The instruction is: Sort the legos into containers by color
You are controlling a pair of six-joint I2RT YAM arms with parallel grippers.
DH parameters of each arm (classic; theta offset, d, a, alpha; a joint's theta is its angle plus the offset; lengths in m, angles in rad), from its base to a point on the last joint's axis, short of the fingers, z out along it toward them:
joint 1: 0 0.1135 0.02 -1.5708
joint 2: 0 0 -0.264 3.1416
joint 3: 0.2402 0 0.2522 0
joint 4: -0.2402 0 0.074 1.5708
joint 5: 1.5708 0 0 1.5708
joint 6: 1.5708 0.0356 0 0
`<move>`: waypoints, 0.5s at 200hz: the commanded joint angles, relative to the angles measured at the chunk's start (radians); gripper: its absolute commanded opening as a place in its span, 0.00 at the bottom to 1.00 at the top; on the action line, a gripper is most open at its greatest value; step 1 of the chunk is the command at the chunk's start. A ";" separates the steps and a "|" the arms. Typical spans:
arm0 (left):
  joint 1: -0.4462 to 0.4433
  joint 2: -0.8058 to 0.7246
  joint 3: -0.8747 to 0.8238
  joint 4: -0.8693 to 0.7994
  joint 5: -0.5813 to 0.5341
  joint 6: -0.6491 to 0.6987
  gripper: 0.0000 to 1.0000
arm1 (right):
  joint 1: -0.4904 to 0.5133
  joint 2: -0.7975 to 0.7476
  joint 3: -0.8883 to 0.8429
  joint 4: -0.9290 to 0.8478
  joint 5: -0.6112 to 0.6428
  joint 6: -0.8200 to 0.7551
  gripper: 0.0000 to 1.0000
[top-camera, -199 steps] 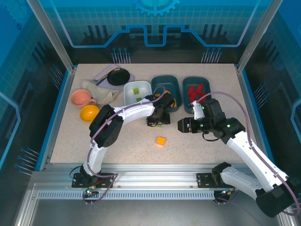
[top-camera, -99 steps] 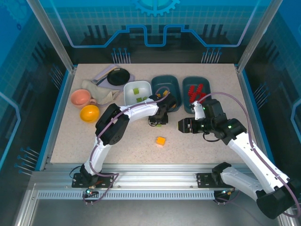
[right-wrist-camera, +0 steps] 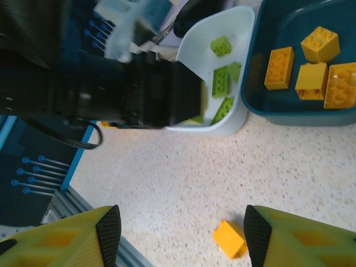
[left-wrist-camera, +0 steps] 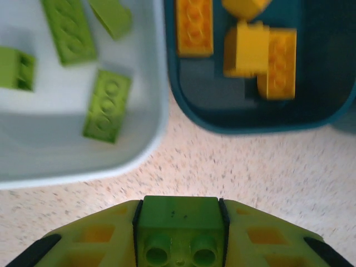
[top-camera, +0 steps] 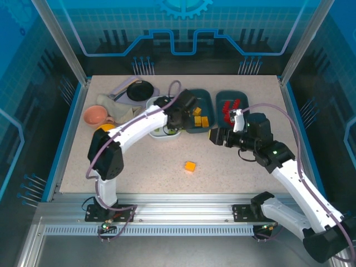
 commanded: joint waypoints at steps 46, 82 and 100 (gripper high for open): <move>0.261 0.169 0.134 0.107 0.145 0.057 0.35 | 0.005 0.265 0.122 0.167 -0.059 0.058 0.63; 0.311 0.363 0.319 0.096 0.205 0.068 0.38 | 0.005 0.366 0.095 0.276 -0.081 0.143 0.63; 0.323 0.450 0.424 0.049 0.213 0.068 0.38 | 0.006 0.394 0.098 0.304 -0.079 0.176 0.63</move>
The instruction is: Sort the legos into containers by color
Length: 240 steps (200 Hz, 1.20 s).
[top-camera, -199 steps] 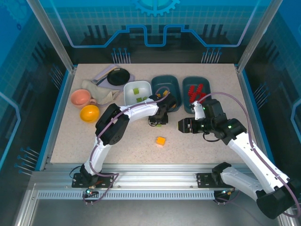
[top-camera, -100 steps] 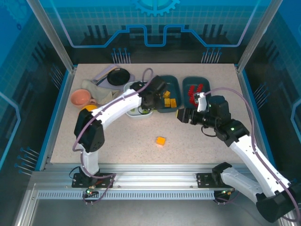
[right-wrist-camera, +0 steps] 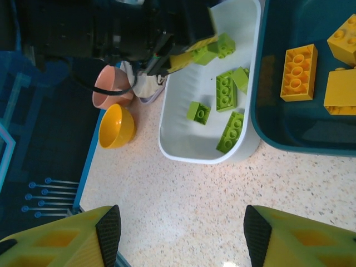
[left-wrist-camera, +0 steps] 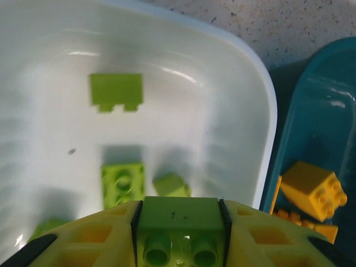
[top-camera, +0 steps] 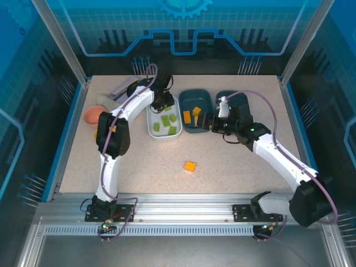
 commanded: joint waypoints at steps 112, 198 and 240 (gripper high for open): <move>-0.007 -0.088 0.057 -0.046 0.088 -0.023 0.75 | 0.130 -0.015 0.113 -0.416 0.160 -0.290 0.63; -0.064 -0.986 -0.982 0.172 0.236 -0.257 0.84 | 0.487 0.134 0.108 -0.703 0.376 -0.624 0.78; -0.078 -1.361 -1.281 0.111 0.230 -0.361 0.87 | 0.530 0.358 0.197 -0.713 0.408 -0.674 0.80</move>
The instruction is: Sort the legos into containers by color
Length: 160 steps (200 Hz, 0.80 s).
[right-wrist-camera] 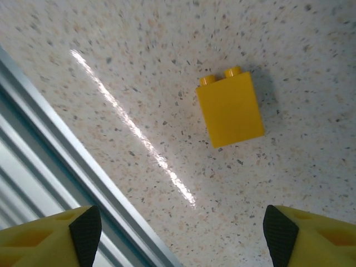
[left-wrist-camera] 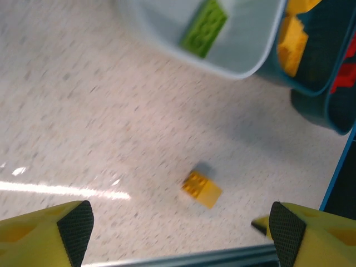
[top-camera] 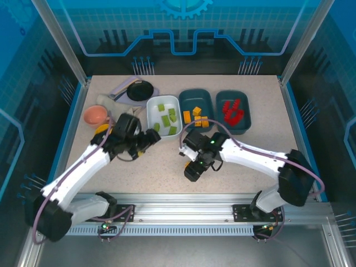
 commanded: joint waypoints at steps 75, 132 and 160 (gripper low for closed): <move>-0.011 -0.333 -0.171 -0.093 -0.001 -0.148 0.87 | 0.025 0.316 0.176 -0.039 0.185 -0.078 0.79; -0.013 -0.354 -0.176 -0.076 0.017 -0.136 0.87 | 0.024 0.381 0.192 -0.008 0.171 -0.081 0.62; -0.014 -0.366 -0.192 -0.070 0.026 -0.137 0.87 | 0.014 0.385 0.201 0.000 0.156 -0.059 0.47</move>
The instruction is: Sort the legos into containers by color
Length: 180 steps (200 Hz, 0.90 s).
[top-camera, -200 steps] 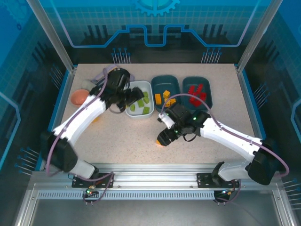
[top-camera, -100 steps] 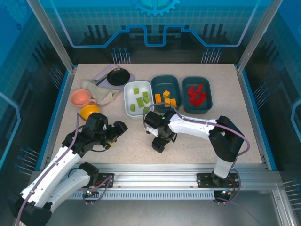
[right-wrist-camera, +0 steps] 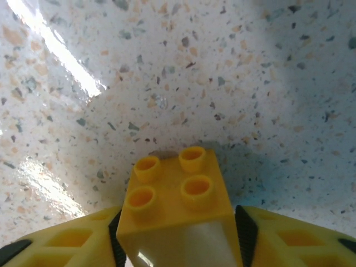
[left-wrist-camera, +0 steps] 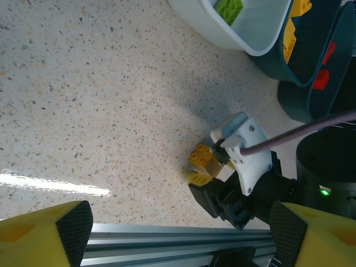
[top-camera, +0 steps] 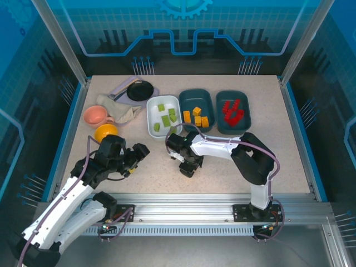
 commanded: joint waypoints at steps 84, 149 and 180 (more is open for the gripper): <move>-0.007 0.180 0.076 0.224 0.073 0.013 0.89 | -0.281 -0.107 0.254 -0.059 -0.074 0.159 0.27; 0.075 0.483 0.251 0.431 0.137 0.040 0.95 | -0.497 0.277 0.794 -0.109 -0.082 0.302 0.26; 0.112 0.613 0.352 0.455 0.170 0.094 0.95 | -0.538 0.486 1.075 -0.178 -0.079 0.328 0.26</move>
